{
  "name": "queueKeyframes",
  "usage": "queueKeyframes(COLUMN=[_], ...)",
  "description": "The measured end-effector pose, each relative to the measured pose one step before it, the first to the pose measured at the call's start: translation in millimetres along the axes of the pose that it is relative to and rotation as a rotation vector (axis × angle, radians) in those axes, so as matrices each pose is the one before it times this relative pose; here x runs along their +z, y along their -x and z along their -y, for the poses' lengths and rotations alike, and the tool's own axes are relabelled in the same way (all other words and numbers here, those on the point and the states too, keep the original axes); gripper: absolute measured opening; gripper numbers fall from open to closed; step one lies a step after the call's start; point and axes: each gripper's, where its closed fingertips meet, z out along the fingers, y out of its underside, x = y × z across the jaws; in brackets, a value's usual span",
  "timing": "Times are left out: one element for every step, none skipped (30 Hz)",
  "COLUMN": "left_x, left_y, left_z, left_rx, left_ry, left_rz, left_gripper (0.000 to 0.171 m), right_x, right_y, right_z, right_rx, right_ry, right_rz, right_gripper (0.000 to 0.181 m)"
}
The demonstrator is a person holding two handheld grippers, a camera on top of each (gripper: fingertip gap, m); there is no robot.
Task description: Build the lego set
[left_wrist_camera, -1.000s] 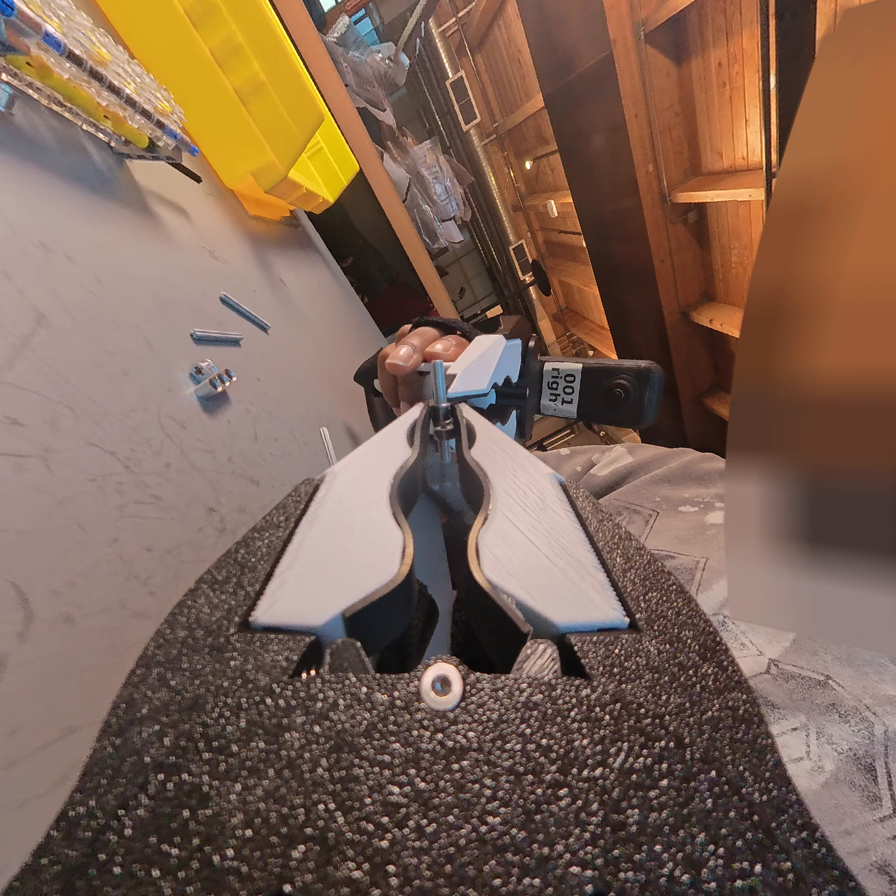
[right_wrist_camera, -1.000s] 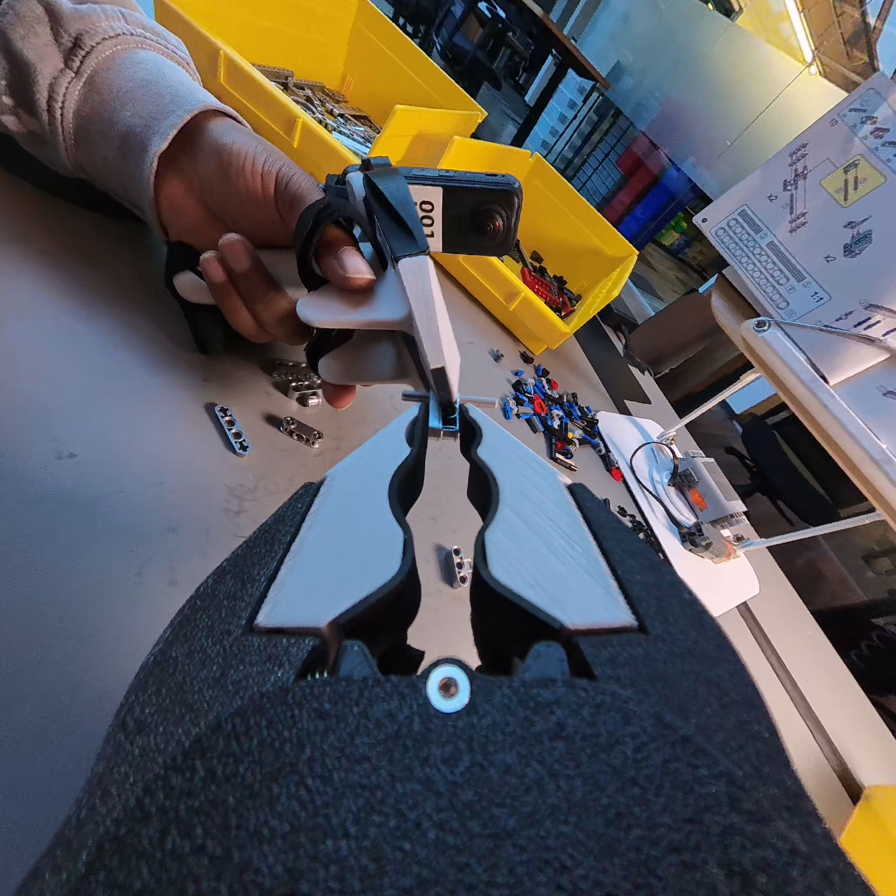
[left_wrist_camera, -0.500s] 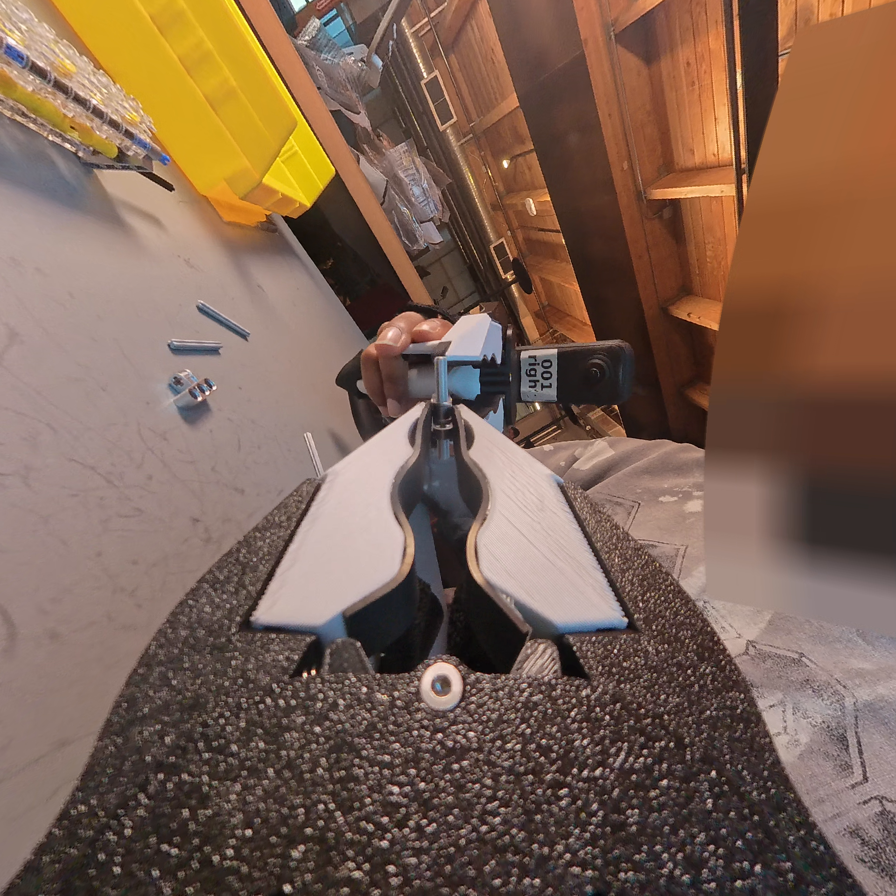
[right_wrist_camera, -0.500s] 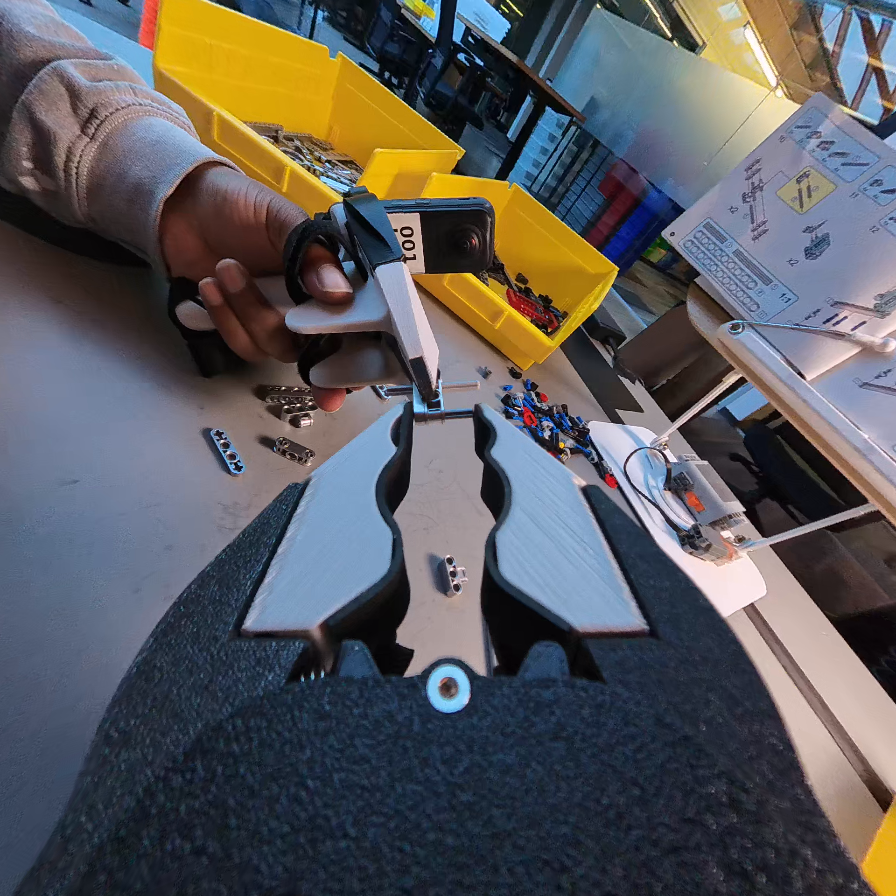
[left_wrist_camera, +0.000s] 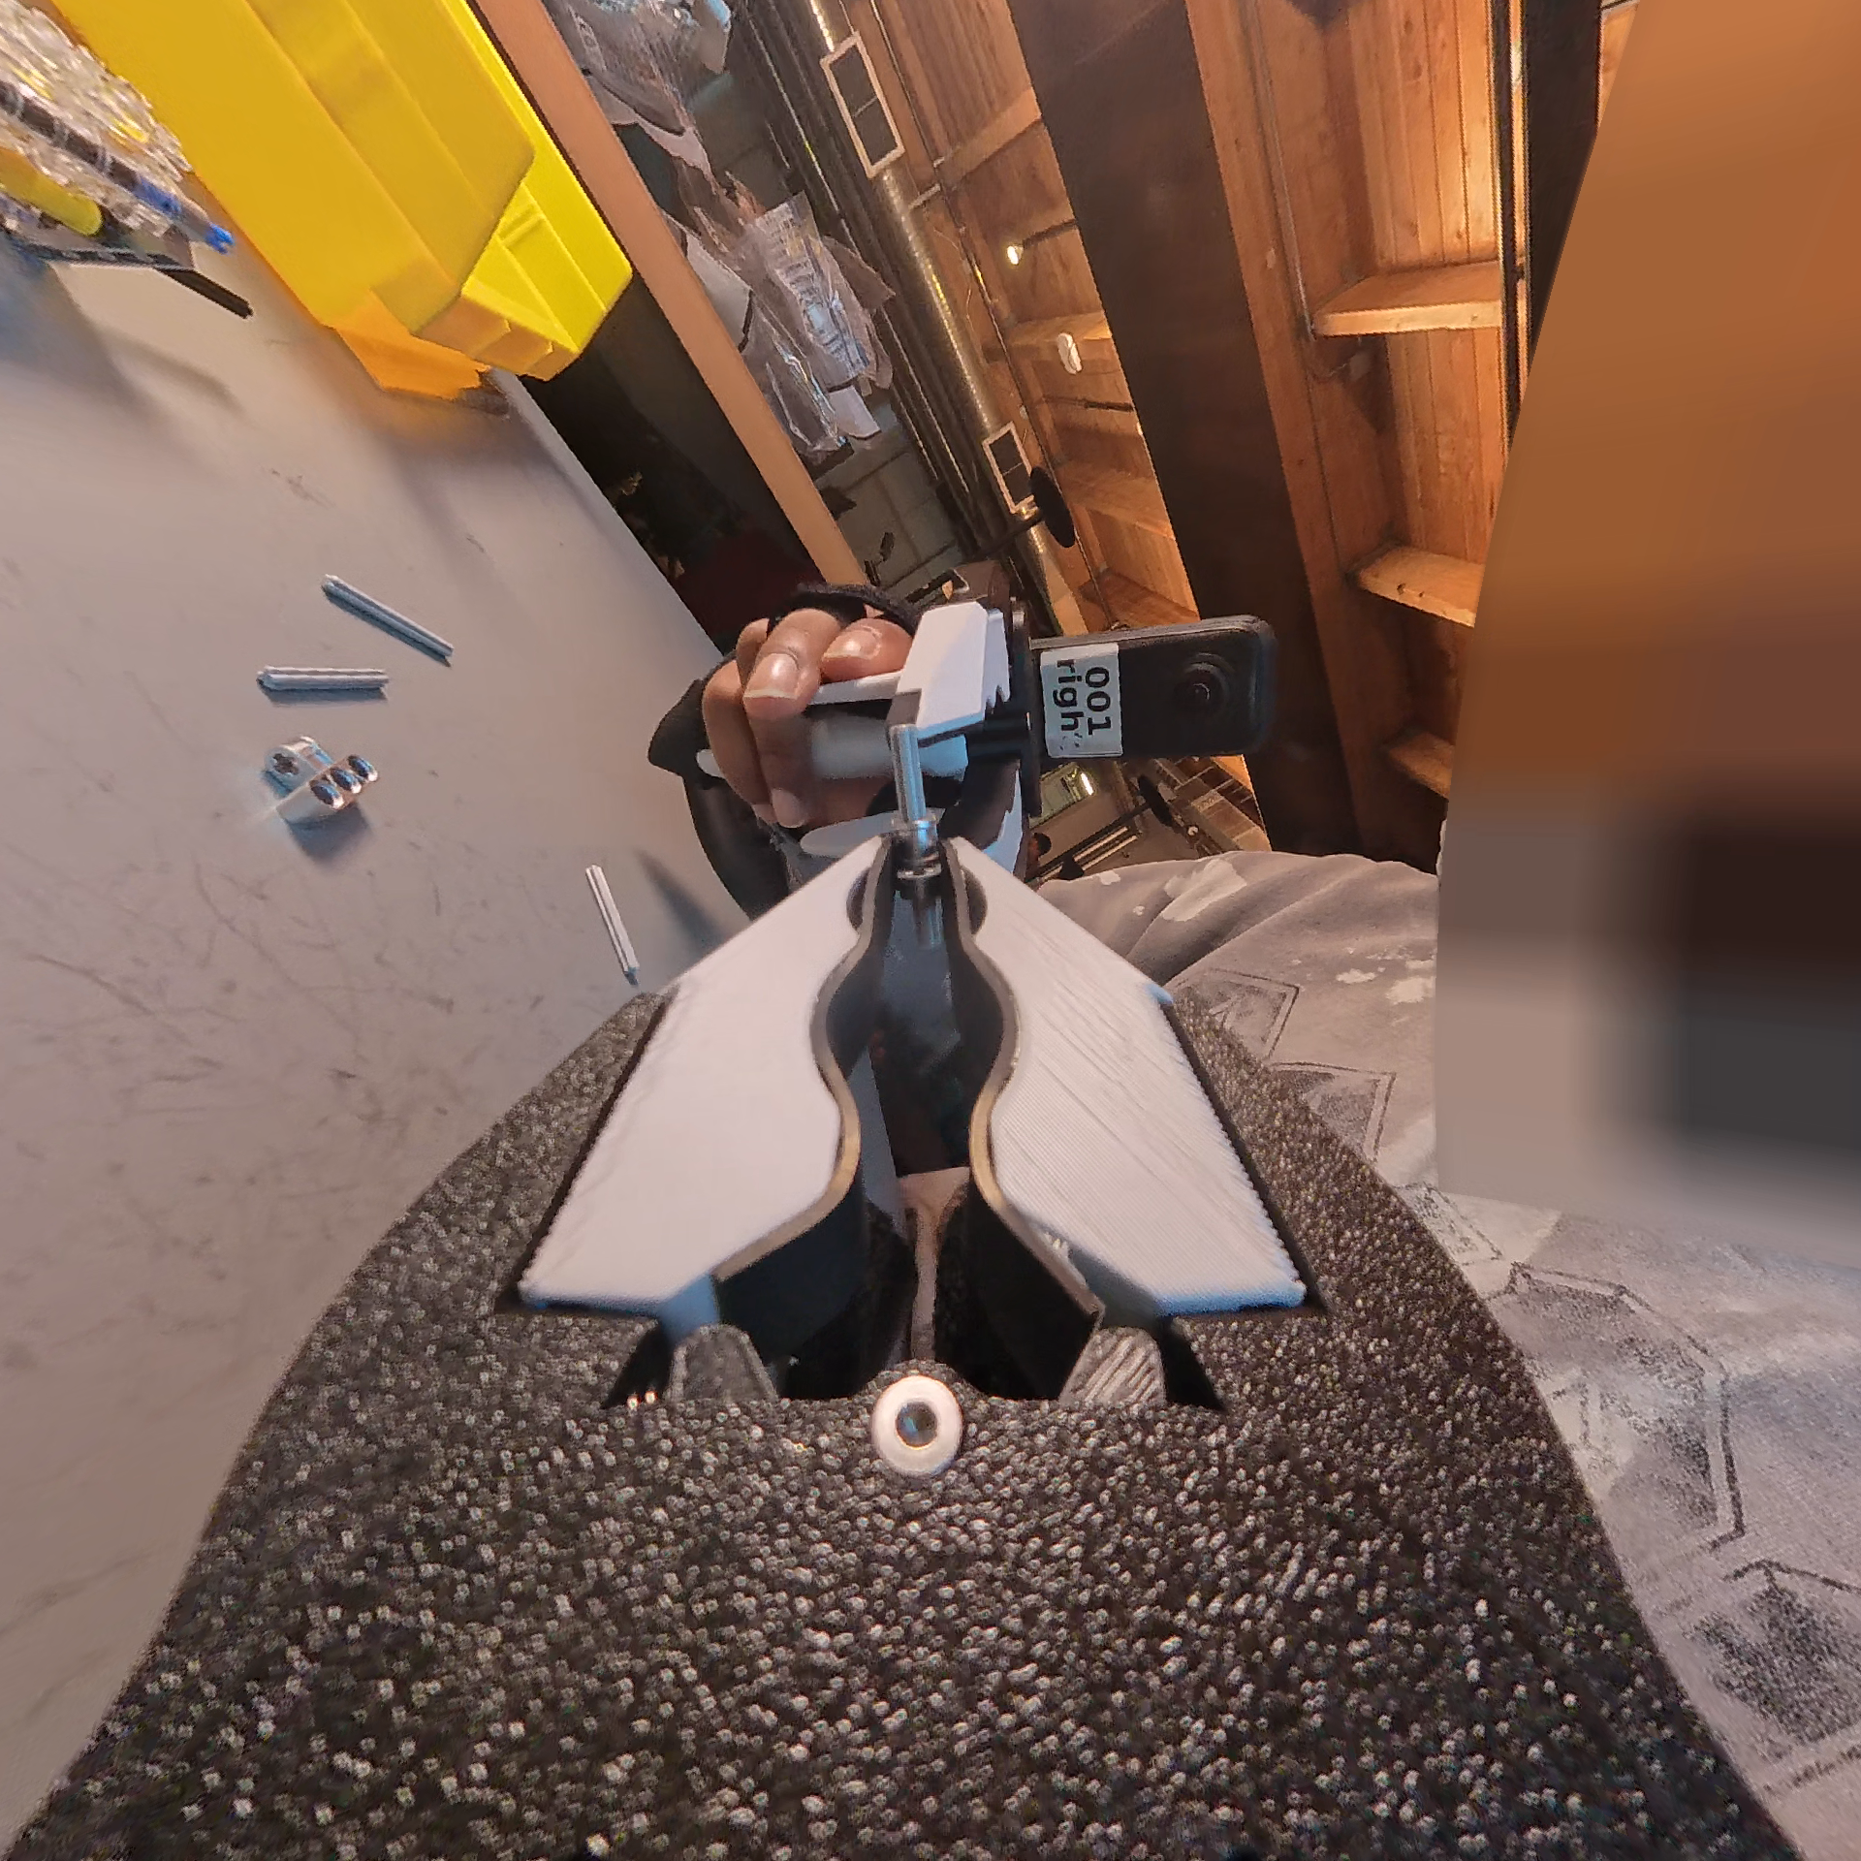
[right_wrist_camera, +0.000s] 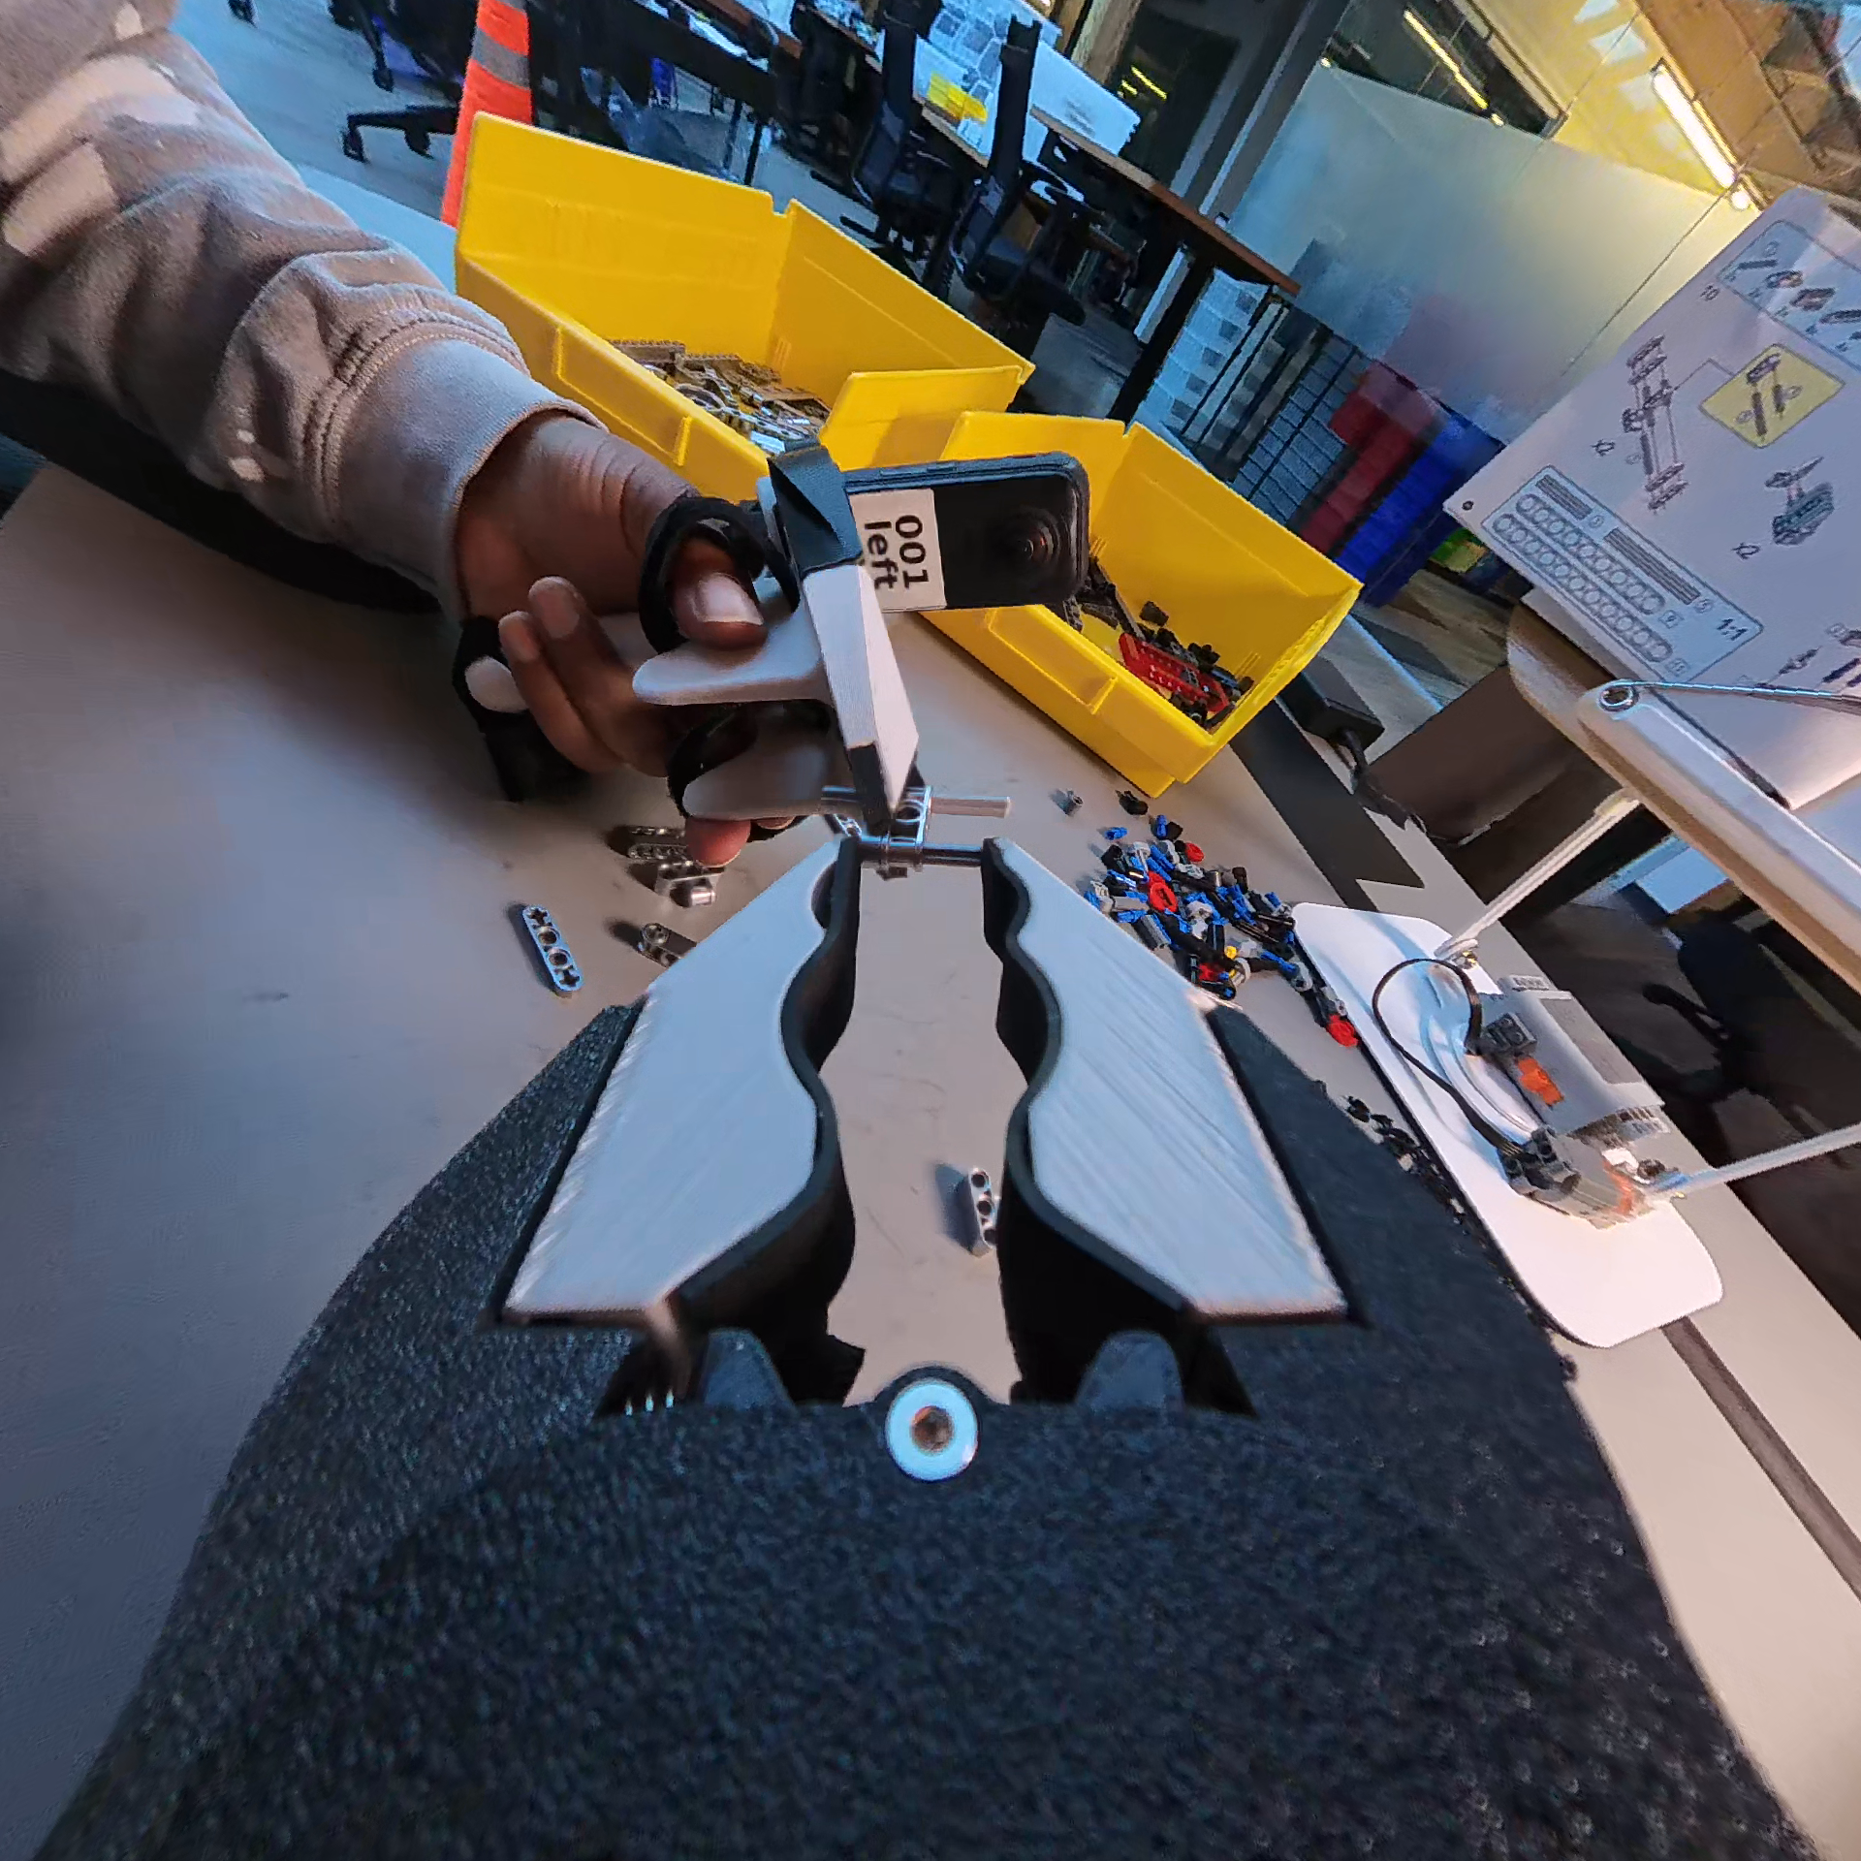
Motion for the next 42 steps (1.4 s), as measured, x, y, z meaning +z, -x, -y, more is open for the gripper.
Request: queueKeyframes(left_x=[0.14, -0.03, -0.09, 0.06, 0.12, -0.08, -0.09, 0.02, 0.11, 0.0, 0.14, -0.04, 0.08, -0.06, -0.14, -0.19, -0.01, 0.03, 0.16, 0.08, 0.05, 0.3, 0.37, 0.35, 0.11, 0.01, -0.06, 0.16, 0.22, 0.11, -0.01, -0.17, -0.46, -0.46, -0.44, -0.33, -0.23, -0.19, -0.16, -0.05, -0.08, 0.04], left_y=[-0.17, -0.26, -0.45, -0.31, 0.08, 0.18, 0.4, 0.27, 0.04, -0.02, 0.08, -0.06, -0.44, -0.09, 0.15, 0.29, 0.14, -0.3, -0.2, -0.19, -0.35, -0.25, -0.44, -0.64, -0.3, 0.22, 0.34, -0.03, 0.21, 0.59, 0.86, 1.25, 1.14, 0.81, 0.32, 0.05, -0.05, 0.08, 0.05, 0.14, 0.06, 0.37], left_z=[-0.52, -0.4, -0.13, 0.05, 0.15, 0.21, 0.22, -0.14, -0.3, -0.33, -0.31, 0.0, -0.2, 0.01, 0.03, -0.07, 0.04, 0.07, -0.09, 0.02, -0.08, -0.24, -0.25, -0.06, 0.13, 0.02, 0.05, 0.07, 0.22, 0.04, -0.08, -0.48, -0.42, -0.25, 0.06, 0.03, 0.02, -0.05, -0.23, -0.14, -0.31, 0.03], left_rx=[0.0003, -0.0006, -0.0065, -0.0105, -0.0103, -0.0114, -0.0102, -0.0113, -0.0127, -0.01, -0.0049, -0.0053, -0.0082, -0.009, -0.0074, -0.0048, -0.0031, -0.0034, -0.0031, -0.0045, -0.0044, -0.0032, -0.0067, -0.0131, -0.0115, -0.006, -0.0029, -0.0055, -0.0058, -0.0052, -0.0031, -0.0002, 0.0006, -0.0004, -0.0027, -0.003, -0.004, -0.0029, -0.0028, -0.0026, -0.0016, -0.0017], left_ry=[0.00496, 0.00446, 0.00133, -0.00345, -0.00534, -0.00589, -0.00605, -0.00293, -0.00121, -0.00056, 0.00091, -0.00054, -0.00139, -0.00314, -0.00337, -0.00173, -0.00166, -0.00194, -0.00069, -0.00199, -0.00157, 0.00022, -0.00127, -0.00421, -0.00527, -0.00251, -0.00002, -0.00094, -0.00132, 0.00059, 0.00258, 0.00636, 0.0061, 0.00255, -0.00118, -0.00186, -0.00224, -0.00044, 0.00084, 0.00101, 0.00138, -0.00021], left_rz=[-0.0003, -0.0021, -0.0061, -0.0066, -0.0048, -0.0047, -0.0028, -0.0041, -0.0064, -0.0051, -0.0016, -0.0022, -0.0058, -0.0047, -0.0028, -0.0012, -0.0006, -0.0021, -0.002, -0.003, -0.0033, -0.0018, -0.0047, -0.0091, -0.0069, -0.0013, 0.0008, -0.0015, 0.0001, 0.0022, 0.0058, 0.0098, 0.0093, 0.0063, 0.001, -0.0006, -0.0016, -0.0012, -0.0009, -0.0016, -0.0009, -0.0004], left_gripper=[0.006, 0.006, 0.006, 0.006, 0.006, 0.005, 0.005, 0.005, 0.005, 0.005, 0.005, 0.005, 0.005, 0.005, 0.005, 0.005, 0.005, 0.005, 0.005, 0.005, 0.005, 0.005, 0.005, 0.005, 0.004, 0.004, 0.004, 0.005, 0.005, 0.004, 0.004, 0.005, 0.005, 0.005, 0.005, 0.005, 0.005, 0.005, 0.005, 0.005, 0.005, 0.005], right_x=[-0.36, -0.03, 0.01, -0.07, -0.05, -0.03, 0.23, 0.06, -0.14, -0.16, -0.09, -0.11, -0.05, -0.09, 0.22, 0.2, 0.11, -0.09, -0.13, -0.08, -0.18, -0.13, -0.5, -0.47, -0.17, -0.06, 0.14, -0.19, -0.14, -0.04, 0.02, 0.13, 0.47, 0.59, 0.48, 0.49, 0.26, 0.21, 0.19, 0.03, 0.09, -0.01], right_y=[0.53, 0.34, 0.43, 0.17, -0.03, 0.03, -0.15, 0.05, 0.35, 0.32, 0.38, 0.27, 0.02, 0.27, 0.03, 0.2, 0.1, -0.12, -0.07, 0.12, -0.01, 0.18, 0.25, 0.12, -0.02, -0.04, 0.14, -0.05, -0.37, -0.06, -0.12, 0.31, 0.57, 0.26, 0.08, 0.01, 0.01, -0.06, 0.25, 0.16, 0.17, 0.1], right_z=[0.27, 0.05, 0.78, 0.64, -0.02, 0.01, -0.29, -0.58, -0.19, 0.0, -0.2, -0.01, 0.36, 0.27, -0.13, -0.25, -0.31, 0.14, 0.19, 0.07, 0.37, 0.16, 0.17, 0.66, 0.39, -0.19, -0.55, -0.07, -0.11, -0.73, -0.67, -1.27, -1.45, -1.05, -0.41, -0.18, -0.02, 0.11, -0.27, 0.0, -0.22, -0.24], right_rx=[0.0025, -0.0013, 0.0028, 0.0044, 0.0026, 0.004, 0.0048, 0.0011, 0.0013, -0.0001, -0.0021, 0.0002, 0.0021, 0.0018, -0.0014, 0.001, 0.0023, 0.0009, -0.0001, 0.0, 0.0029, 0.0035, 0.0007, 0.0035, 0.0043, 0.0021, 0.0012, 0.0049, 0.0099, 0.0115, 0.0124, 0.0143, 0.0132, 0.0121, 0.0078, 0.0038, 0.0016, 0.0008, 0.0022, 0.0015, 0.0022, 0.0006], right_ry=[-0.0015, -0.0005, -0.0039, -0.0033, -0.0009, -0.0022, -0.0012, 0.0001, -0.0007, -0.0005, 0.0006, 0.0002, -0.0036, -0.0018, 0.0005, 0.0005, 0.0002, -0.0015, -0.0002, 0.0005, -0.0037, -0.0027, -0.001, -0.0036, -0.0022, -0.0008, 0.0014, -0.0024, -0.004, -0.0012, -0.0031, -0.0009, 0.0007, 0.0001, -0.0009, -0.0014, 0.0, -0.0013, 0.0002, 0.0003, 0.002, 0.0022], right_rz=[0.005, 0.0014, 0.0024, 0.002, 0.0003, 0.0003, -0.001, 0.0019, 0.004, 0.0028, 0.0018, 0.0011, 0.0001, 0.0018, -0.0007, 0.0012, 0.001, -0.0008, 0.0001, 0.0021, 0.001, 0.0019, 0.0043, 0.0032, 0.0025, 0.0015, 0.0018, 0.0028, 0.0026, 0.0058, 0.0051, 0.0105, 0.0104, 0.0075, 0.0041, 0.0014, 0.001, -0.0009, 0.0026, 0.0021, 0.0028, 0.0022], right_gripper=[0.022, 0.022, 0.022, 0.021, 0.021, 0.021, 0.021, 0.021, 0.021, 0.021, 0.021, 0.021, 0.021, 0.021, 0.021, 0.021, 0.021, 0.021, 0.021, 0.021, 0.021, 0.021, 0.021, 0.021, 0.021, 0.021, 0.021, 0.02, 0.021, 0.02, 0.021, 0.02, 0.02, 0.021, 0.021, 0.021, 0.021, 0.021, 0.021, 0.021, 0.021, 0.021])
